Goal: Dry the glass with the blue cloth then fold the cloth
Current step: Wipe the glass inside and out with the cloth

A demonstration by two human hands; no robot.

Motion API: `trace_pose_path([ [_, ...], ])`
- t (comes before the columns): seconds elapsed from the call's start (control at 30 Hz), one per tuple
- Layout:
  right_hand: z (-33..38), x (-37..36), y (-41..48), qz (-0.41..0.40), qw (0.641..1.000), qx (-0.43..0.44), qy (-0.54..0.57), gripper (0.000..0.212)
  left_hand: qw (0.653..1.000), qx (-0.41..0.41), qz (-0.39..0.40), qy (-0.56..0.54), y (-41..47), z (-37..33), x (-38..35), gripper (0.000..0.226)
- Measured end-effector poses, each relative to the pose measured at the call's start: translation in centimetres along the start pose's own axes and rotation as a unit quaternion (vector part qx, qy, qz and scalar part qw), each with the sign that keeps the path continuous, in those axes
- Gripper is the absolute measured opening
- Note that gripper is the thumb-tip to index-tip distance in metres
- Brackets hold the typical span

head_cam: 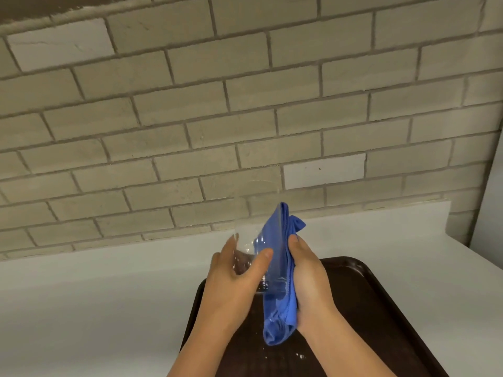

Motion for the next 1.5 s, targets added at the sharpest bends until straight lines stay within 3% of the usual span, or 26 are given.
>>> trace_pose_path([
  [0.1, 0.3, -0.6, -0.4, 0.003, 1.0, 0.02, -0.022, 0.029, 0.998, -0.027, -0.048, 0.019, -0.6, -1.0, 1.1, 0.065],
  [0.2, 0.5, -1.2, -0.8, 0.003, 0.997, 0.051, -0.055, 0.031, 0.998, -0.021, -0.054, 0.04, -0.8, -1.3, 1.5, 0.051],
  [0.3, 0.0, -1.5, -1.3, -0.005, 0.993, 0.076, -0.093, 0.026, 0.996, -0.007, -0.052, 0.077, -0.7, -1.8, 1.6, 0.052],
  [0.5, 0.0, -2.5, -2.9, 0.022, 0.981, 0.125, -0.144, 0.026, 0.995, 0.032, -0.042, 0.09, -0.3, -1.3, 1.8, 0.1],
  [0.6, 0.7, -3.1, -4.2, 0.052, 0.968, 0.161, -0.186, 0.023, 0.996, 0.077, -0.008, -0.046, -0.2, 0.1, 1.4, 0.105],
  [0.7, 1.1, -3.9, -5.9, 0.098, 0.946, 0.21, -0.225, 0.03, 0.974, 0.094, 0.059, -0.199, -0.8, 0.8, 0.2, 0.073],
  [0.77, 1.2, -4.8, -6.4, 0.121, 0.915, 0.251, -0.292, 0.034, 0.947, 0.099, 0.076, -0.296, -1.2, 1.1, -0.6, 0.049],
  [0.9, 2.7, -6.4, -5.3, 0.097, 0.835, 0.324, -0.435, 0.043, 0.893, 0.09, 0.098, -0.431, -1.5, 0.7, -1.7, 0.042],
  [1.03, 5.2, -7.3, -2.8, 0.108, 0.867, 0.291, -0.389, 0.045, 0.861, 0.089, 0.114, -0.488, -1.2, 0.4, -2.2, 0.064],
  [1.3, 3.3, -4.9, -1.0, 0.081, 0.922, 0.191, -0.328, 0.038, 0.866, 0.103, 0.083, -0.483, -1.0, 2.2, -2.8, 0.074],
  [1.37, 2.7, -4.2, -1.7, 0.07, 0.924, 0.195, -0.32, 0.033, 0.864, 0.101, 0.087, -0.485, -0.9, 2.3, -2.9, 0.072],
  [1.5, 1.3, -3.8, -3.9, 0.082, 0.901, 0.257, -0.341, 0.043, 0.849, 0.113, 0.093, -0.509, -1.1, 2.6, -3.2, 0.06],
])
Point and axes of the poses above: each hand's wrist, its own y-axis towards the middle knuckle, its own x-axis out of the back of the hand, z = x × y, the point moved 7 cm from there along y, towards the middle knuckle, and after that the axes turned 11 degrees about -x, right-handed, at the moved point
